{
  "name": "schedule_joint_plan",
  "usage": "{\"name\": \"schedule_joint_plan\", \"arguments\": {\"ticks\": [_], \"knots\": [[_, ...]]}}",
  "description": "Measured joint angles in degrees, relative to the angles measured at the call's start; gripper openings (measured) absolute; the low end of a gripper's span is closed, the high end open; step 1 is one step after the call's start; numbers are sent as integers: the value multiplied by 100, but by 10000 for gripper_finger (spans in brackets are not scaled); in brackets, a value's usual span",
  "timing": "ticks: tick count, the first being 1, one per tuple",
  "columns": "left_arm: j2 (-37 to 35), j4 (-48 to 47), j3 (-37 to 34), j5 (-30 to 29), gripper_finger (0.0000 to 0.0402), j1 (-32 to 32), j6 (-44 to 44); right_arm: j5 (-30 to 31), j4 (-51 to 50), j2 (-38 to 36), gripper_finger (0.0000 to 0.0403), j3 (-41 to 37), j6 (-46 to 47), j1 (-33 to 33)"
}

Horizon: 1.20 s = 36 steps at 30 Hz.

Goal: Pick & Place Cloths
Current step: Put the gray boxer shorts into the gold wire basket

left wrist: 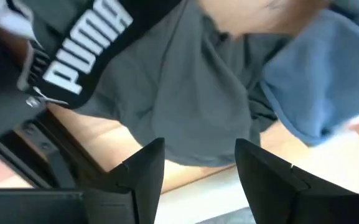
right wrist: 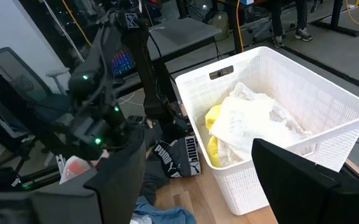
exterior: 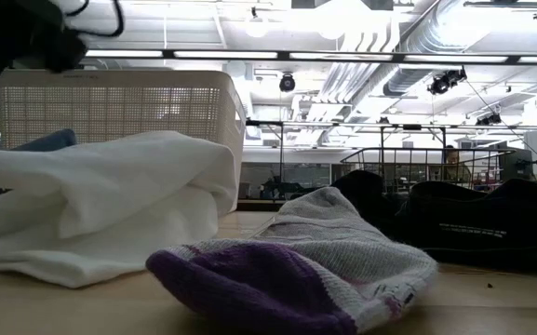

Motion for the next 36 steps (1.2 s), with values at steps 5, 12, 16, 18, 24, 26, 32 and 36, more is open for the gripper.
{"name": "schedule_joint_plan", "arguments": {"ticks": [5,12,16,18,24,26,32,36], "knots": [[-84,502,-426,61,191,0,-491,1,-103,0,286,0,2,0],[-93,571,-663,234,191,4,-783,17,-133,0,286,1,0,-1],[-131,810,-1018,316,191,-2,-869,18,-133,0,286,2,0,0],[-129,1063,-1206,199,191,2,-892,20,-133,0,286,0,0,0],[-131,2101,-1886,264,191,4,-956,89,-133,0,286,0,-2,0],[-131,2430,-2120,340,191,4,-987,142,-133,0,286,2,-2,0],[-148,3032,-2493,428,185,0,-1127,151,-184,0,286,1,20,-2],[-142,3078,-2493,415,134,0,-919,170,-255,0,286,1,24,0]]}}
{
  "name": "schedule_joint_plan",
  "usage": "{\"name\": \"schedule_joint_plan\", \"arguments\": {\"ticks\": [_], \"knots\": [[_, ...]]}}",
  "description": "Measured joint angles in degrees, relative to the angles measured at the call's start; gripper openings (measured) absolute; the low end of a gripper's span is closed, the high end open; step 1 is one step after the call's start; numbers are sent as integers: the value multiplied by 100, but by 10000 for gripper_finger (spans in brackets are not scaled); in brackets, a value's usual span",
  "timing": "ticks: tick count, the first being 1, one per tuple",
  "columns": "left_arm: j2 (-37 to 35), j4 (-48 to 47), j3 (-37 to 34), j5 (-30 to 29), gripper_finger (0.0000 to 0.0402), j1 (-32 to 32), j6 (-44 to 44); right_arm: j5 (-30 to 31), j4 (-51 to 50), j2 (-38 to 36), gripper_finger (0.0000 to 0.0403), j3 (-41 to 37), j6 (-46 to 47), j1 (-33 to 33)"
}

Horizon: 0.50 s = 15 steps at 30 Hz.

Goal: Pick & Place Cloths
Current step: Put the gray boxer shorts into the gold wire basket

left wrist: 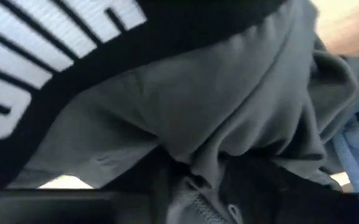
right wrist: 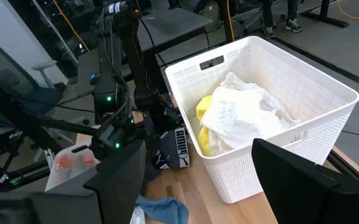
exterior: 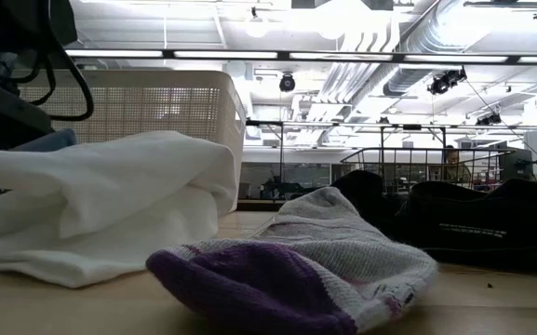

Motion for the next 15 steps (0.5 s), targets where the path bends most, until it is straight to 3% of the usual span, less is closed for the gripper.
{"name": "schedule_joint_plan", "arguments": {"ticks": [5,11,15], "knots": [[0,-23,0,61,20,0,290,0,0,0,286,-1,22,-1],[20,-251,186,-4,7,-2,620,0,0,0,286,0,13,-1],[-102,-1272,886,-279,5,-2,916,0,0,0,286,-1,2,-2]]}}
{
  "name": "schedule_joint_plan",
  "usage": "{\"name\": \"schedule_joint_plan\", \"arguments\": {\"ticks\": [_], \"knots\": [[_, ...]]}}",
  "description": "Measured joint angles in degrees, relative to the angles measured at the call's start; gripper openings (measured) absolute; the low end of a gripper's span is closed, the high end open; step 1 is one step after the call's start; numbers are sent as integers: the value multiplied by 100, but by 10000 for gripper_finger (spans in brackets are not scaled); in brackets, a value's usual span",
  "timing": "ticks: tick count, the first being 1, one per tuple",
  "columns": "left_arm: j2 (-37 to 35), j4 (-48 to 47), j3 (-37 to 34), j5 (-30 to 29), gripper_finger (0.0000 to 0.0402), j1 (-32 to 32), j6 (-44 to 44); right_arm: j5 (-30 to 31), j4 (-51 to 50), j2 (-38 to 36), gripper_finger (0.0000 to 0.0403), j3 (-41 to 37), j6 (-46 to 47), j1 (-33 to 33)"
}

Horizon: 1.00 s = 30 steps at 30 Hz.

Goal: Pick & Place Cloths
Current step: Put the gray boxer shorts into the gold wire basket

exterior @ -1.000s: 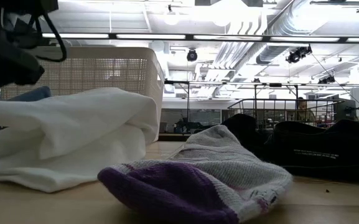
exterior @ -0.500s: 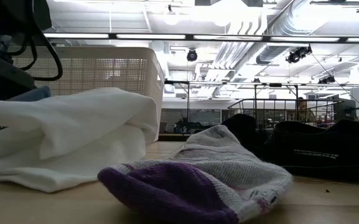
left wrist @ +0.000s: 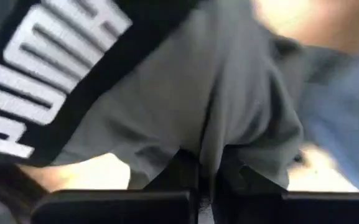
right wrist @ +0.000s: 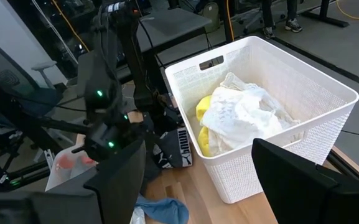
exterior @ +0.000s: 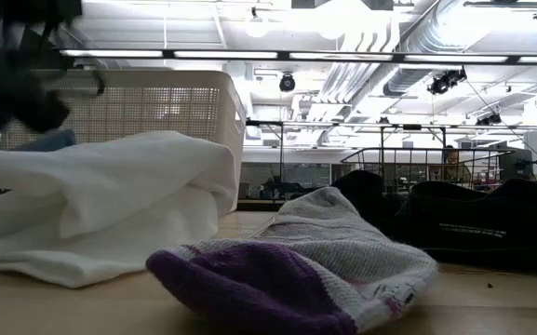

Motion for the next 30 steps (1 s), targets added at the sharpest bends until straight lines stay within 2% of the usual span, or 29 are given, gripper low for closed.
{"name": "schedule_joint_plan", "arguments": {"ticks": [8,13,16,23,30], "knots": [[-451,-2121,2032,-1003,4,0,442,0,-2,0,286,0,-2,2],[-521,-2753,3158,-1596,3,0,981,-2,-2,0,286,0,-5,1],[-518,-2957,3722,-1737,3,0,1569,-2,-2,0,286,0,-26,0],[-521,-2558,4641,-2282,3,0,3155,-22,-4,0,286,1,-46,2],[-519,-1555,4987,-3123,3,2,4760,-24,-3,0,286,0,-80,0]]}}
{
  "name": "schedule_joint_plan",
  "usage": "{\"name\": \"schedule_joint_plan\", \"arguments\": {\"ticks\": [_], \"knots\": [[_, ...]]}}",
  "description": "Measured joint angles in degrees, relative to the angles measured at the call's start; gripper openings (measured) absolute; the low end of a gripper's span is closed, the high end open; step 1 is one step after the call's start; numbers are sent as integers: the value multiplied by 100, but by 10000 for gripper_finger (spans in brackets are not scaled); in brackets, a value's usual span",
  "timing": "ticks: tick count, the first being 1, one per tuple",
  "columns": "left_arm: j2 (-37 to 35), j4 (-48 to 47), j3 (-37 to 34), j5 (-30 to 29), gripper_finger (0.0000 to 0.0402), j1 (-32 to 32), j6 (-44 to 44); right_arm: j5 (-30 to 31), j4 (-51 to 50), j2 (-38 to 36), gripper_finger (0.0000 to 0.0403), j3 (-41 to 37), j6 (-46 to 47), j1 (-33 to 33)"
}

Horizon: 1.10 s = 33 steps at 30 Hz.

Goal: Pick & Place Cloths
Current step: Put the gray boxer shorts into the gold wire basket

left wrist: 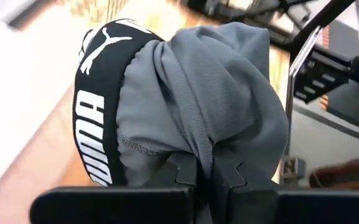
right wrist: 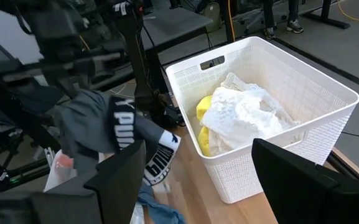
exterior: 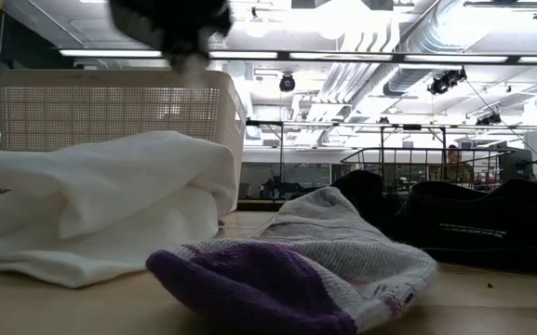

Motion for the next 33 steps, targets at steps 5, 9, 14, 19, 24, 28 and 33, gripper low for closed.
{"name": "schedule_joint_plan", "arguments": {"ticks": [5,9,14,19,24,28,33], "knots": [[42,691,0,-492,3,2,1273,-292,1,0,286,0,-411,0],[126,891,0,-754,3,30,2100,-671,0,0,286,0,-1262,23],[229,1256,0,-574,3,425,2784,-761,37,0,286,1,-2366,145],[435,1807,0,24,3,1026,3473,-751,193,41,286,2,-2798,234],[684,2165,2,737,3,1588,3923,-743,207,63,286,1,-2807,282],[919,2254,0,1337,3,1974,4138,-767,194,70,286,0,-2642,282],[1172,2506,0,1793,3,2241,4364,-1153,185,70,286,2,-2423,278]]}}
